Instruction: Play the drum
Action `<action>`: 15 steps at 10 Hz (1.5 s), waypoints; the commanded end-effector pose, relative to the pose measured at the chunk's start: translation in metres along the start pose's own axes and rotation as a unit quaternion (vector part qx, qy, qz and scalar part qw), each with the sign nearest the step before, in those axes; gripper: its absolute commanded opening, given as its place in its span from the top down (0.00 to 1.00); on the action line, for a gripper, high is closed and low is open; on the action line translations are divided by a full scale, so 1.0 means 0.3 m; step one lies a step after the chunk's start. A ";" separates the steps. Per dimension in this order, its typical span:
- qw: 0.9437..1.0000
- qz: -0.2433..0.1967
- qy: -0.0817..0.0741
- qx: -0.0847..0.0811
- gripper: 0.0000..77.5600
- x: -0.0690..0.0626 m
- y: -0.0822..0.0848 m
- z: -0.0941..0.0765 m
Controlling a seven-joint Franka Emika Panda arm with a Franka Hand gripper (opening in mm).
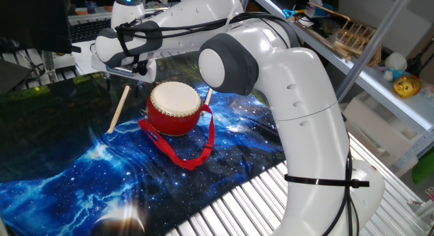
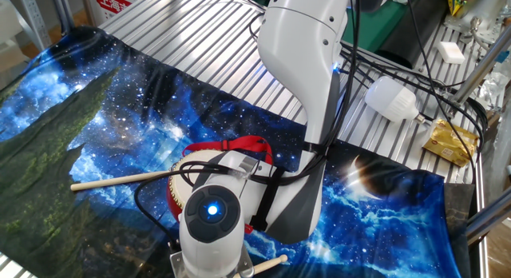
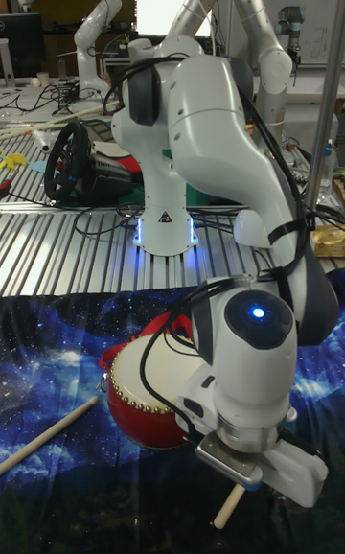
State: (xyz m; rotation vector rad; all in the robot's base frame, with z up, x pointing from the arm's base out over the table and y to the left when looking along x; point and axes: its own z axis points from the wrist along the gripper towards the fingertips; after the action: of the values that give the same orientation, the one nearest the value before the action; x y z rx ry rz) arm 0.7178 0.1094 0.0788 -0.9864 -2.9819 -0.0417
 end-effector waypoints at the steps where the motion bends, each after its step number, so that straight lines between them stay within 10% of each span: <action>1: 1.000 -0.012 0.003 -0.003 0.00 -0.005 0.010 0.038; 14: 1.000 -0.024 -0.005 0.004 0.00 -0.003 0.010 0.052; 15: 1.000 -0.024 -0.005 0.004 0.98 -0.003 0.010 0.052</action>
State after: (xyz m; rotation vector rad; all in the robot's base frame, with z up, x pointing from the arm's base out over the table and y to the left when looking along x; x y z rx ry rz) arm 0.7191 0.1120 0.0610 -0.9103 -3.0055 -0.0359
